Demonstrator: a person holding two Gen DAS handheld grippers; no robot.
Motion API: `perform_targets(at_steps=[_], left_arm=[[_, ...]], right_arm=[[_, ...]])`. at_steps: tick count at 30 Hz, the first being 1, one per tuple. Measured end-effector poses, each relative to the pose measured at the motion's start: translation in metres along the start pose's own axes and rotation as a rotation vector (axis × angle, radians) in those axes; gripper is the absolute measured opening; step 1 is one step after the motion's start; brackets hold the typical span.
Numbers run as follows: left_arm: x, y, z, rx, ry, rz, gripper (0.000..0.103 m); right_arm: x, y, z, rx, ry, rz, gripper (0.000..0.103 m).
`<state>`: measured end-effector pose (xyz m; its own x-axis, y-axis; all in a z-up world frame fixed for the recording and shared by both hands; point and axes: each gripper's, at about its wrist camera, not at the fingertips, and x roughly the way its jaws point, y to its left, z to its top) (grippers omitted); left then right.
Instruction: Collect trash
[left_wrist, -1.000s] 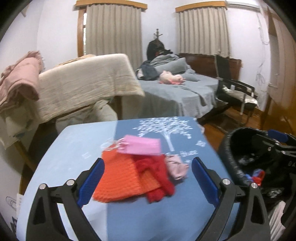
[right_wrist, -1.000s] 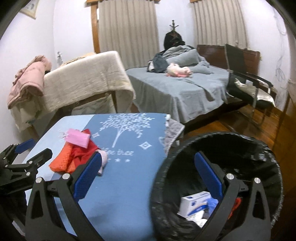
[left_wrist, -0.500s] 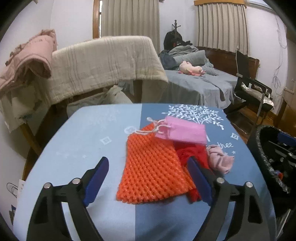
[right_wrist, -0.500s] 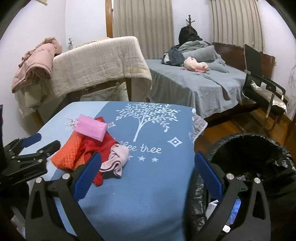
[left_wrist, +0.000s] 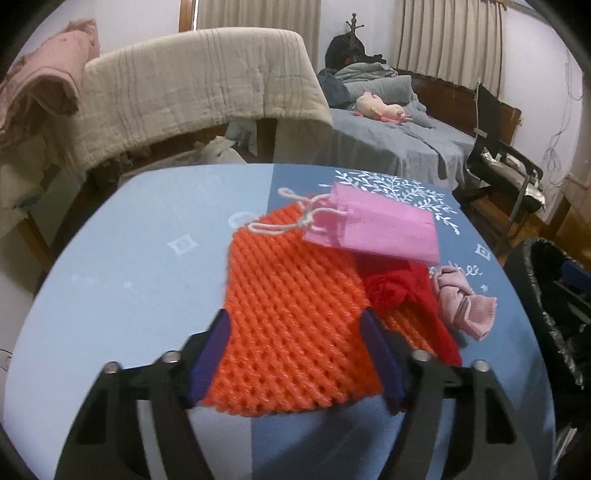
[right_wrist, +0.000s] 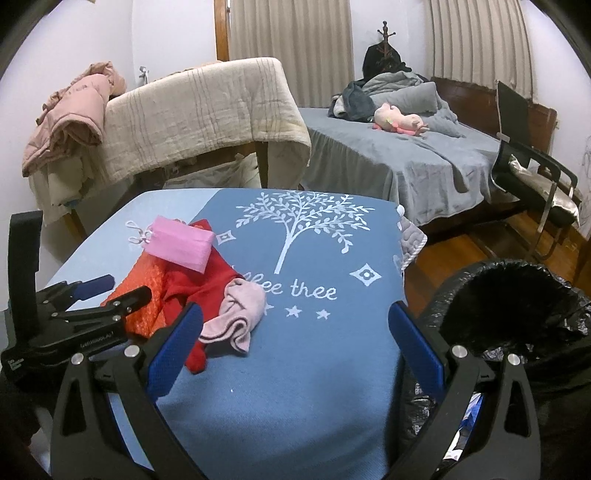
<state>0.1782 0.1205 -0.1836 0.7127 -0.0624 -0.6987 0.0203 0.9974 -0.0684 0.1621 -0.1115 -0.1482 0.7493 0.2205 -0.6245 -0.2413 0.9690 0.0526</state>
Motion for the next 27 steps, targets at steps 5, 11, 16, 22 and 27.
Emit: perform_targets(at_steps=[5,11,16,22,27], left_arm=[[-0.001,-0.003,0.000,0.003,0.005,-0.086,0.020],[-0.004,-0.002,0.001,-0.016,-0.008,-0.104,0.008],[-0.017,0.006,0.003,-0.042,-0.039,-0.089,0.000],[-0.021,0.011,0.001,-0.028,-0.034,-0.046,0.008],[-0.020,0.006,0.003,-0.028,-0.032,-0.054,0.052]], right_arm=[[0.002,0.002,0.000,-0.001,0.003,0.005,0.098],[0.001,0.006,0.002,-0.008,-0.002,0.010,0.098],[0.000,0.007,0.003,-0.010,-0.007,0.011,0.098],[0.003,0.013,0.003,-0.016,-0.002,0.019,0.098],[0.005,0.014,0.001,-0.023,0.002,0.021,0.098]])
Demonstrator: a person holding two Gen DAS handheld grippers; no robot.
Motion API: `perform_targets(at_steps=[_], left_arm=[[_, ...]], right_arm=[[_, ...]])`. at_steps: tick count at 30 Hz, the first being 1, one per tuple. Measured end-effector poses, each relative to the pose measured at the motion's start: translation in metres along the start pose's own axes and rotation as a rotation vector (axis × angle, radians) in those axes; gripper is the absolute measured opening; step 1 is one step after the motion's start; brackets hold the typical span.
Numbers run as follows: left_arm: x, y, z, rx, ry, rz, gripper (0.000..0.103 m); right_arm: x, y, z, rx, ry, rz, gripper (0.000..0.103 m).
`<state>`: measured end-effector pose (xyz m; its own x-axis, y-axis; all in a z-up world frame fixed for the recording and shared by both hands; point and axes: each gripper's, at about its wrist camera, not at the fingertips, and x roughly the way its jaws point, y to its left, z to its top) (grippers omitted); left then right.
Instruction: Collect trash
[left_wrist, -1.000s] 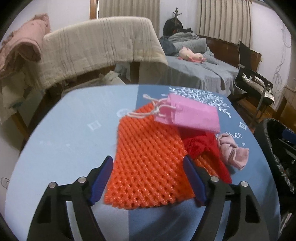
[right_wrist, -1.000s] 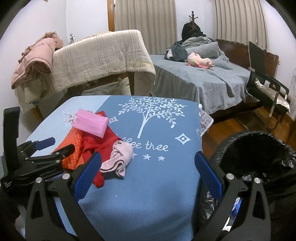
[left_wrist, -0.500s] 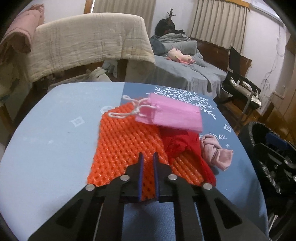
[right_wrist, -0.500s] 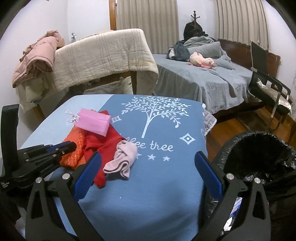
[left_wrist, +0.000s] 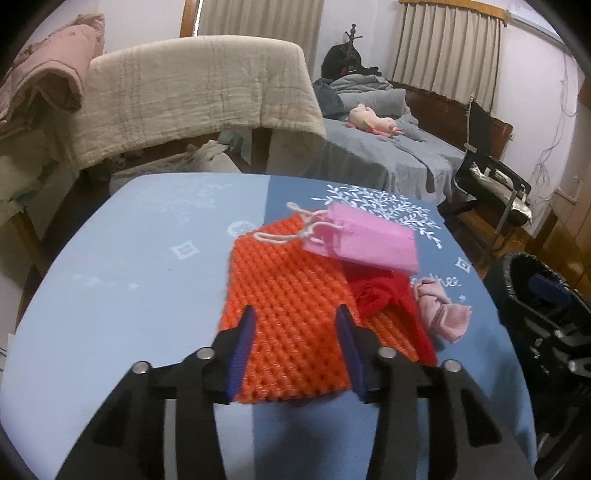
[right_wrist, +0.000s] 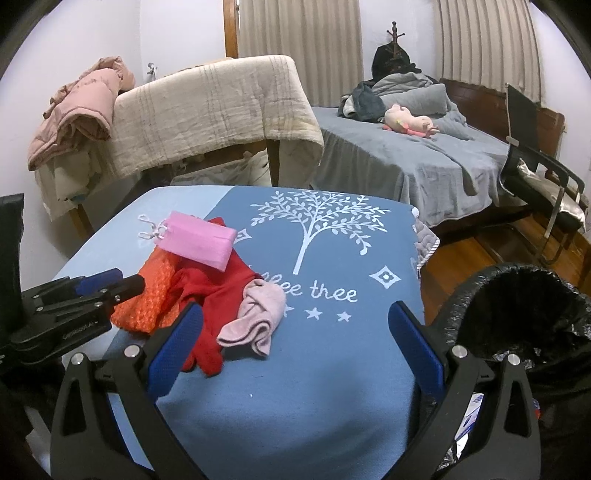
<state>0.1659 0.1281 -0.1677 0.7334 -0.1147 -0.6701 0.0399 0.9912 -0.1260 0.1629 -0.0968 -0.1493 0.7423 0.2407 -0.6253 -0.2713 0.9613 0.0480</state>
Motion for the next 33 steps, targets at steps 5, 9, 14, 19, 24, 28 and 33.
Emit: perform_targets(at_steps=[5,9,14,19,24,28,33], left_arm=[[0.010,-0.008,-0.001,0.013,0.034,-0.005,0.074],[0.022,-0.010,-0.008,0.035,0.081,0.043,0.073],[0.010,0.012,-0.011,-0.037,0.060,0.027,0.036],[0.003,0.033,-0.011,-0.057,0.050,0.065,0.025],[0.009,0.038,-0.009,-0.062,0.066,0.086,0.053],[0.014,0.042,-0.004,-0.061,0.054,0.132,0.066],[0.028,0.048,-0.001,-0.060,0.087,0.140,0.071]], right_arm=[[0.002,-0.002,-0.002,0.010,0.008,-0.008,0.098],[0.003,-0.005,-0.003,0.012,0.013,-0.011,0.098],[0.004,-0.007,-0.004,0.016,0.012,-0.013,0.098],[0.005,-0.005,-0.003,0.009,0.011,-0.007,0.098],[0.008,0.005,-0.002,-0.010,0.015,0.005,0.098],[0.009,0.007,0.001,-0.016,0.017,0.005,0.098],[0.010,0.008,0.004,-0.018,0.011,0.007,0.098]])
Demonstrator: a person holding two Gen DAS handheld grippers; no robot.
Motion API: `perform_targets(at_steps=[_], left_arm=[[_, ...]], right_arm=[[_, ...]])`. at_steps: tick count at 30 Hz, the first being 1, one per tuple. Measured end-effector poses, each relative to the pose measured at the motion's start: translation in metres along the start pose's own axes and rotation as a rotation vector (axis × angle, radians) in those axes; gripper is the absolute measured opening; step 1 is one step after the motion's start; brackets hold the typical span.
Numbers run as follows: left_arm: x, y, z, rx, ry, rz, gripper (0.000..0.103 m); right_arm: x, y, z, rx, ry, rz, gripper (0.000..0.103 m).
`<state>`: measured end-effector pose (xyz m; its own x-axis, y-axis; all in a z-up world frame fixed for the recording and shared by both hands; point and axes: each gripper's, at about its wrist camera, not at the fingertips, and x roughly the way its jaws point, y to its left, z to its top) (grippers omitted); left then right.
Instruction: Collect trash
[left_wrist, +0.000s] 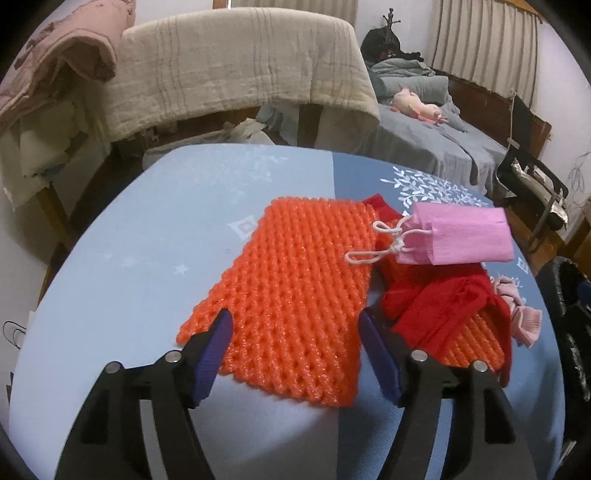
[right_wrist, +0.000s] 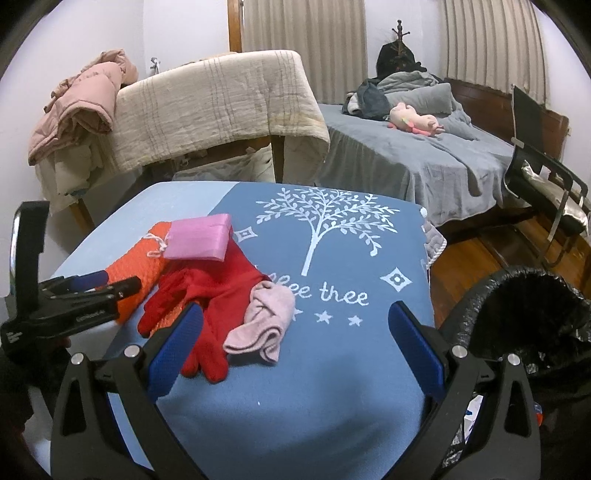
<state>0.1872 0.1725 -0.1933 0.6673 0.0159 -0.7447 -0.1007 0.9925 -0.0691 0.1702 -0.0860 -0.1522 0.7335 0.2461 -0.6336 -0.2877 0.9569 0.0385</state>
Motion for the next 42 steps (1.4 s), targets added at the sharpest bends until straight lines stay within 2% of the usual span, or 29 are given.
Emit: perform_targets(at_steps=[3,4,5,6,9,12,20,22,26,28,30,33,35,42], left_arm=[[0.003,-0.002,-0.001,0.014,0.008,0.001,0.068],[0.003,-0.002,-0.001,0.014,0.007,-0.001,0.064],[0.003,-0.001,-0.001,0.011,0.006,-0.008,0.050],[0.002,0.002,-0.001,0.001,0.004,-0.009,0.041],[0.001,0.012,0.000,-0.044,-0.004,-0.022,0.025],[-0.001,0.016,0.001,-0.063,-0.014,-0.016,0.015],[-0.018,0.024,0.012,-0.091,-0.075,-0.004,0.014],[-0.021,0.025,0.016,-0.089,-0.090,0.003,0.014],[-0.027,0.030,0.022,-0.089,-0.113,0.011,0.014],[-0.029,0.032,0.024,-0.087,-0.118,0.011,0.014],[-0.031,0.031,0.024,-0.085,-0.123,0.011,0.014],[-0.035,0.030,0.025,-0.082,-0.130,0.011,0.014],[-0.038,0.028,0.027,-0.078,-0.134,0.014,0.014],[-0.057,0.015,0.031,-0.056,-0.160,-0.008,0.014]], right_arm=[[0.003,0.003,0.003,-0.006,-0.003,0.003,0.098],[0.004,0.004,0.005,-0.007,-0.004,0.006,0.098],[0.005,0.006,0.006,-0.010,-0.007,0.009,0.098],[0.005,0.008,0.008,-0.012,-0.010,0.012,0.098],[0.007,0.014,0.015,-0.019,-0.024,0.026,0.098],[0.010,0.021,0.024,-0.024,-0.041,0.046,0.098],[0.042,0.041,0.049,-0.017,-0.033,0.093,0.097],[0.051,0.045,0.051,-0.018,-0.020,0.095,0.093],[0.069,0.049,0.050,-0.029,0.028,0.101,0.076],[0.076,0.052,0.049,-0.037,0.055,0.116,0.064],[0.079,0.055,0.047,-0.045,0.077,0.145,0.042],[0.076,0.059,0.046,-0.056,0.089,0.193,0.020],[0.071,0.060,0.046,-0.057,0.081,0.210,0.014],[0.033,0.054,0.052,-0.038,0.022,0.249,0.011]])
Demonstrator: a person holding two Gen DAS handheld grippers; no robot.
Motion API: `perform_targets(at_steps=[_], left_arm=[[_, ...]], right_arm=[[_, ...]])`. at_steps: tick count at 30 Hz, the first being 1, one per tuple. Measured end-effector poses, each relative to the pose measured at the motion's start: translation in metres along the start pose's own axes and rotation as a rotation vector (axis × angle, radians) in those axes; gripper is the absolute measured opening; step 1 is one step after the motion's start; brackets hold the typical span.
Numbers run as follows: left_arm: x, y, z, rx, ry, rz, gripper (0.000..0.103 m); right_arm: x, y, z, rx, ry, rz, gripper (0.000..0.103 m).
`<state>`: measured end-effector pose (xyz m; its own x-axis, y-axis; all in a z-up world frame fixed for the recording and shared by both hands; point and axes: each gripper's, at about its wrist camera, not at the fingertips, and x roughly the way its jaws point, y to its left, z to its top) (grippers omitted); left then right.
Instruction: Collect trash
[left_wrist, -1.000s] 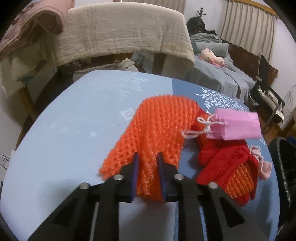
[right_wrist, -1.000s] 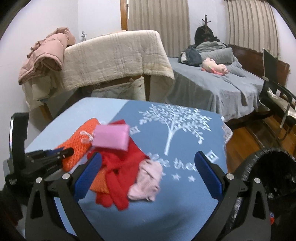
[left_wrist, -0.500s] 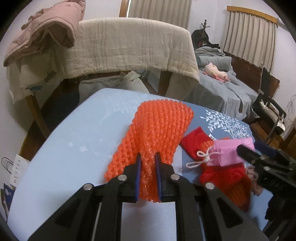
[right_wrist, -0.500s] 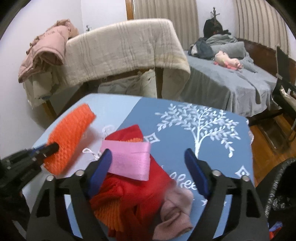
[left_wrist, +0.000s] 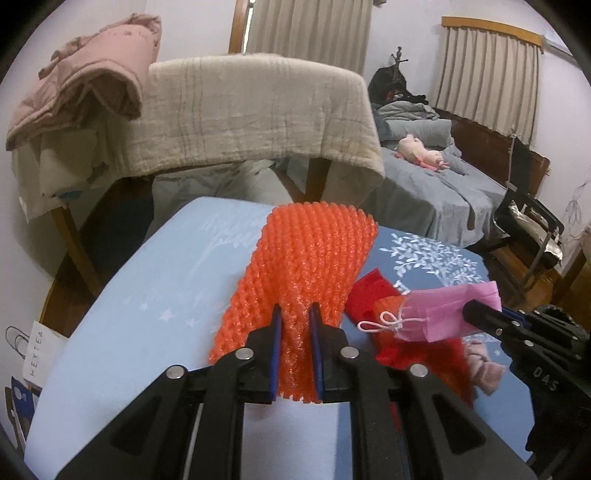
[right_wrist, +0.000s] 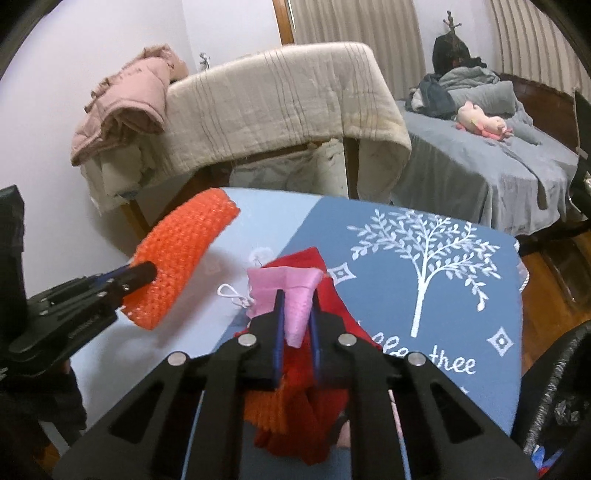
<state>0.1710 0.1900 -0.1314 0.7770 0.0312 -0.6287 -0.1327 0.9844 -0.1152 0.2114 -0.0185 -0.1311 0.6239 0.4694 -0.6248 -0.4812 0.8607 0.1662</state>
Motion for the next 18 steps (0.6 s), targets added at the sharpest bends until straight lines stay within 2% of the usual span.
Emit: perform_targets(at_steps=[7,18], left_arm=[[-0.022,-0.020,0.005,0.019,-0.025,-0.029,0.014],[-0.050,-0.072,0.004,0.088,-0.050,-0.097,0.014]], right_arm=[[-0.046,-0.003,0.005,0.016,-0.073,-0.004,0.011],[-0.111,-0.033,-0.004,0.045,-0.148,-0.090,0.011]])
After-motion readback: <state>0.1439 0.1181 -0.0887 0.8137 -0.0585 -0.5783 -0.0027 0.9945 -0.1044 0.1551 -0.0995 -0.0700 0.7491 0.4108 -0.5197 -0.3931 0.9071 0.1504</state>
